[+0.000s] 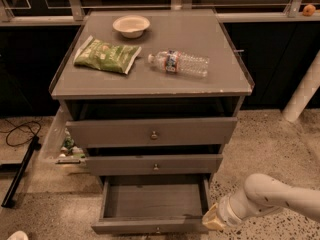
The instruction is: Close bottom drawer
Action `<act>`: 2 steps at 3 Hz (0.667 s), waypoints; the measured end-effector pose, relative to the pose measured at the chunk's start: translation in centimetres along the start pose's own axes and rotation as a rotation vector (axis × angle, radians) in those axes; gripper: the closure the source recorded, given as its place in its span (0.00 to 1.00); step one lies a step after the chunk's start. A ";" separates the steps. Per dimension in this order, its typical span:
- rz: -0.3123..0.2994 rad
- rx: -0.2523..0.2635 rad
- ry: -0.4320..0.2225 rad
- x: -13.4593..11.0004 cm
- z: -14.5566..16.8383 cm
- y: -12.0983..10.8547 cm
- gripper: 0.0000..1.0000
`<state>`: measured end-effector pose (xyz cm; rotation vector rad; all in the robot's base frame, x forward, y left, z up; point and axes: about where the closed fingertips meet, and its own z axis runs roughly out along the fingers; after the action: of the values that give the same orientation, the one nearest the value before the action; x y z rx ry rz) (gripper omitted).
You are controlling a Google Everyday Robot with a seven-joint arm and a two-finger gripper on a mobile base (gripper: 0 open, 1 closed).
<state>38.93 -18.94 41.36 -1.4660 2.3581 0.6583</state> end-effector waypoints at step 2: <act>0.017 -0.033 -0.047 0.9 2.5 -0.9 1.00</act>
Offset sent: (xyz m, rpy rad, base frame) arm 0.0036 0.0011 -0.0211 0.0460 0.0123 -0.0088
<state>39.38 -18.71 38.60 -1.4292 2.3372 0.7321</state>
